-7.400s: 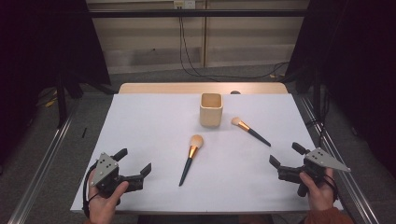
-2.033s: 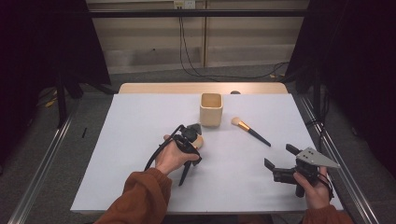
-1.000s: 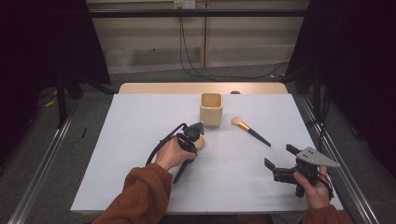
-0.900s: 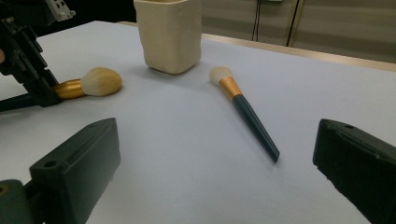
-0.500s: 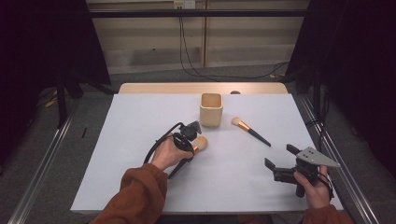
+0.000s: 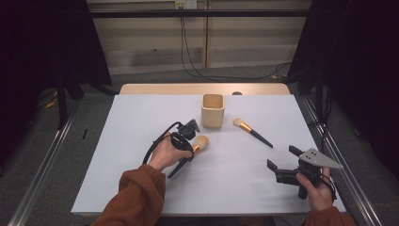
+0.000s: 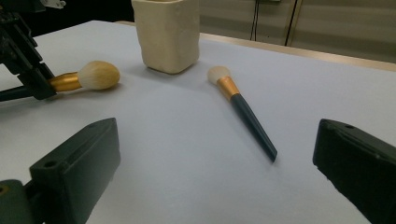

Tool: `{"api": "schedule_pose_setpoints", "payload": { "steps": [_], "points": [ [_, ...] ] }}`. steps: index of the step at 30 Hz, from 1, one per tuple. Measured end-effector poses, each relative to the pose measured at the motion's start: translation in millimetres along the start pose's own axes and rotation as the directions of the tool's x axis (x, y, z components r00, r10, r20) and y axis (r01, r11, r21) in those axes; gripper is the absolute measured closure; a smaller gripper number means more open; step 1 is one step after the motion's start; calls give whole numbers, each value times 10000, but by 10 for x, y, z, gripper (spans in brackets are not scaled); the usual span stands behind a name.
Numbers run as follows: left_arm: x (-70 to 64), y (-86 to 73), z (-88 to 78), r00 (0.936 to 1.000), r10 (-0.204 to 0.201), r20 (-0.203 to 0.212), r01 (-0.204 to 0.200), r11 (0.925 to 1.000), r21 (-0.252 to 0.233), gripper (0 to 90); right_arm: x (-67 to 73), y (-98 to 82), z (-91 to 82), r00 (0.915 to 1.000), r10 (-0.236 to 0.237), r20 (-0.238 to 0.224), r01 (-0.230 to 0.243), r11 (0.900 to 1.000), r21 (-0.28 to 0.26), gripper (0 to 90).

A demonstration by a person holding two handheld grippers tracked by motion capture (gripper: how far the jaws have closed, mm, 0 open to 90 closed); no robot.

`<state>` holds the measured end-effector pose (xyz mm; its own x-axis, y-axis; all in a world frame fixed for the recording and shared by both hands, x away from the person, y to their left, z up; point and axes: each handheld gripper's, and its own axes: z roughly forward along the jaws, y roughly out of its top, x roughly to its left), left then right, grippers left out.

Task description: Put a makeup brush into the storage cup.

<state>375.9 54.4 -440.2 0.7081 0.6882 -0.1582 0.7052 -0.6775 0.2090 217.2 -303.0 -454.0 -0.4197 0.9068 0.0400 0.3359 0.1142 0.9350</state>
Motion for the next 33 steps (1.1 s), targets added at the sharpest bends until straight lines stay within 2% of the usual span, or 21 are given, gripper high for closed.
{"api": "schedule_pose_setpoints", "payload": {
  "steps": [5,9,14,17,21,27,33],
  "points": [
    [49,-32,-79,9998,-123,186,130,9992,-379,720,-1,0,1,10000,3,7,-3,10000,3,4],
    [58,-58,-145,9993,-139,342,168,9961,-861,720,0,0,-1,10000,3,3,-3,10000,-4,4],
    [61,-73,-147,9993,-240,297,272,9934,-1117,720,-2,0,0,10000,2,2,-2,10000,-1,4],
    [75,-95,-162,9985,-358,407,416,9879,-1495,720,2,0,0,10000,-6,-14,6,10000,-1,4],
    [92,-131,-185,9984,-225,512,319,9813,-1901,720,-1,0,0,10000,8,-6,-8,10000,-5,4],
    [98,-186,-200,9981,-153,598,306,9640,-2642,720,1,2,-2,10000,-1,-6,1,10000,-21,4],
    [99,-246,-261,9974,-111,712,353,9368,-3480,720,0,1,-2,10000,-7,-3,7,10000,-19,4]
  ]
}}
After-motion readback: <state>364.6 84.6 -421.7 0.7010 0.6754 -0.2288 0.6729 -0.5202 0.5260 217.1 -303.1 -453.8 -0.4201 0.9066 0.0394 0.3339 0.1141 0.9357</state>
